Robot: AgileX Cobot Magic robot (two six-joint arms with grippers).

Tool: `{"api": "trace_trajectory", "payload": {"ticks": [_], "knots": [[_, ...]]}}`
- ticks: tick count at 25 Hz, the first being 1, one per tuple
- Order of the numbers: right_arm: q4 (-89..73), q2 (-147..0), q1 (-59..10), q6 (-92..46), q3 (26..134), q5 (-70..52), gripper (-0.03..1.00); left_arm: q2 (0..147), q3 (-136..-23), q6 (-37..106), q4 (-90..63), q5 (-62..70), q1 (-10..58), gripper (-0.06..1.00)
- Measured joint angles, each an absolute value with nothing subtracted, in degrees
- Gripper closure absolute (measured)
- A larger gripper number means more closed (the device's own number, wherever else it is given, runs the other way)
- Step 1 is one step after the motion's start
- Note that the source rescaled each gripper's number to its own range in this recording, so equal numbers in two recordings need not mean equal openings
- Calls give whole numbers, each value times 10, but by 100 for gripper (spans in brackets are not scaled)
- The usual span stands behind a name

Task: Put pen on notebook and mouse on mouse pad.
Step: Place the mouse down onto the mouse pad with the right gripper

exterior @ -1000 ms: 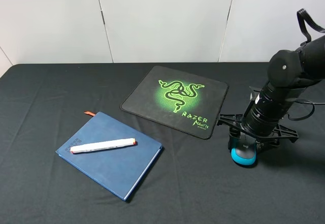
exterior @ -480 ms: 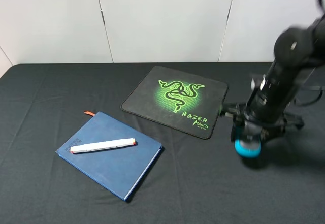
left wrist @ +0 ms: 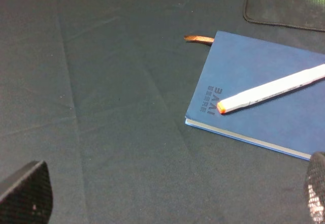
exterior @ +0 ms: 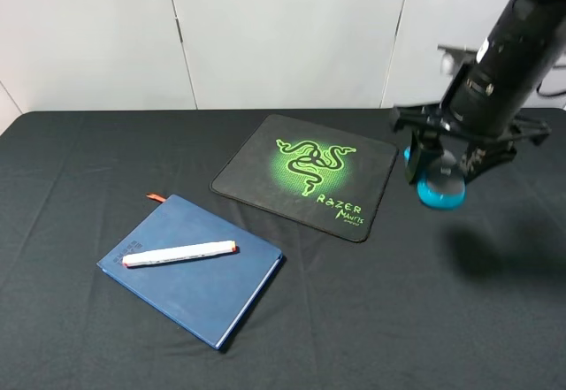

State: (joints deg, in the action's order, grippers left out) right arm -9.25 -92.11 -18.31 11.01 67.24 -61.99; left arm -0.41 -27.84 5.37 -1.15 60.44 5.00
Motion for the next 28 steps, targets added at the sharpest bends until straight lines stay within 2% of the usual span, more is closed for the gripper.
{"api": "trace_trajectory", "payload": {"ticks": [14,28], "knots": [[-84,-937,-183,28,788,-657,94,-4,-278,54,-12,604,50,-6],[-114,-1104,-185,12,952,-683,94,-4,-278,54,-12,604,50,-6]]}}
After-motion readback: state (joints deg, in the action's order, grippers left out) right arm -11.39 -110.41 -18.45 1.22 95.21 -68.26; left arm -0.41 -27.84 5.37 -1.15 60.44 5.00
